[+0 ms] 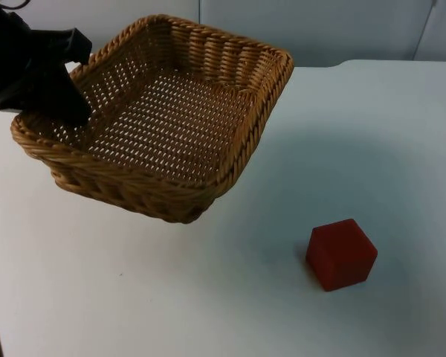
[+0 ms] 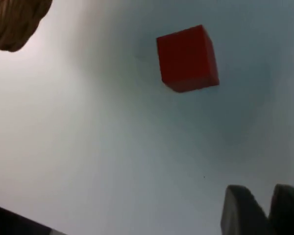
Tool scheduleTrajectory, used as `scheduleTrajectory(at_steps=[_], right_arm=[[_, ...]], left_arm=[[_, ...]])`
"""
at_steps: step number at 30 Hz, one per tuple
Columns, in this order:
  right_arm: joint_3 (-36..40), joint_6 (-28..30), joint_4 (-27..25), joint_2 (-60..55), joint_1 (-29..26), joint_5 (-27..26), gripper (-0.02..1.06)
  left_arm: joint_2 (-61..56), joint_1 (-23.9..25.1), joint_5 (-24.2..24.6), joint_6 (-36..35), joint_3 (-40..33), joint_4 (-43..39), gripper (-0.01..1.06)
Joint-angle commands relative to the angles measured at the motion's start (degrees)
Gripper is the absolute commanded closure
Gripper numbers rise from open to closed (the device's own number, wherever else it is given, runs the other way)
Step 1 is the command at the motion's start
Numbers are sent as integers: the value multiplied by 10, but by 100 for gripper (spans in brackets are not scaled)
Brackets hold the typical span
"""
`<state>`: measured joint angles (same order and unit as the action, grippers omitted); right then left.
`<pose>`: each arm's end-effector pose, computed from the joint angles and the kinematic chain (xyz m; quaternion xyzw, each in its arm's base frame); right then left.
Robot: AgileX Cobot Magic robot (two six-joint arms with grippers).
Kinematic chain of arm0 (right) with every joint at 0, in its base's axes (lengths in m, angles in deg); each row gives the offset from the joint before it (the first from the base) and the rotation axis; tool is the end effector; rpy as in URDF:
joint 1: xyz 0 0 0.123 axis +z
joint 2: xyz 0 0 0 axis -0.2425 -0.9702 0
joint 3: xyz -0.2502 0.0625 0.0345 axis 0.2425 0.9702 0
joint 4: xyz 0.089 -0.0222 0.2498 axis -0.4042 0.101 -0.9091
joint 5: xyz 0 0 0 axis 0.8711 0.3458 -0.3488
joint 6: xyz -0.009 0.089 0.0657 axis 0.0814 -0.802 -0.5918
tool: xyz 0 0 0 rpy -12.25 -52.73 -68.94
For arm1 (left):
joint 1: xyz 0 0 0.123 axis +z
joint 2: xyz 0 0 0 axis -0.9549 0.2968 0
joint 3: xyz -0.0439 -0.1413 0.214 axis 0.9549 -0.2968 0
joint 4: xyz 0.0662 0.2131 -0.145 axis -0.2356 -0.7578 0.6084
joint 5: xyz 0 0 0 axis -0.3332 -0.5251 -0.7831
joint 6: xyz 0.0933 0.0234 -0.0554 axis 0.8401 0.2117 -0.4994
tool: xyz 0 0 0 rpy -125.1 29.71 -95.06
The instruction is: Pick up the basket with the left hand and place the cube into the basket with the right hand.
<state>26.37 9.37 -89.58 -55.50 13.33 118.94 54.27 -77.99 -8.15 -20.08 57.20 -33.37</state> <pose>0.1842 0.0463 0.2086 -0.0842 0.9501 0.2086 0.2159 0.3531 -0.0856 0.1465 0.1025 0.9415 -0.2480 0.2038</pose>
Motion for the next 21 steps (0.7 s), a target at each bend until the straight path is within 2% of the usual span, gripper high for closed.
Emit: scheduleTrajectory(at_steps=[1, 3, 4, 5, 8, 9, 10, 11, 14, 21], right_arm=[[-18, -24, 19, -17, 41, -17, 78], [-43, -83, 66, -43, 103, -35, 72], [-63, -131, 118, -68, 152, -39, 72], [-63, -131, 118, -68, 152, -39, 72], [-95, -229, 217, -124, 234, -41, 72], [-95, -229, 217, -124, 234, -41, 72], [-102, -251, 243, -144, 257, -43, 72], [-106, -270, 254, -162, 274, -53, 72], [-106, -273, 247, -198, 306, -110, 72], [-106, -271, 255, -211, 314, -175, 72]], left_arm=[[-8, 1, -2, -1, 6, 19, 105], [-8, 1, -2, -1, 6, 19, 105], [-8, 1, -2, -1, 6, 19, 105], [-8, 1, -2, -1, 6, 19, 105], [-8, 1, -2, -1, 6, 19, 105], [-8, 1, -2, -1, 6, 19, 105], [-8, 1, -2, -1, 6, 19, 105], [-8, 1, -2, -1, 6, 19, 105], [-8, 1, -2, -1, 6, 19, 105], [-8, 1, -2, -1, 6, 19, 105]])
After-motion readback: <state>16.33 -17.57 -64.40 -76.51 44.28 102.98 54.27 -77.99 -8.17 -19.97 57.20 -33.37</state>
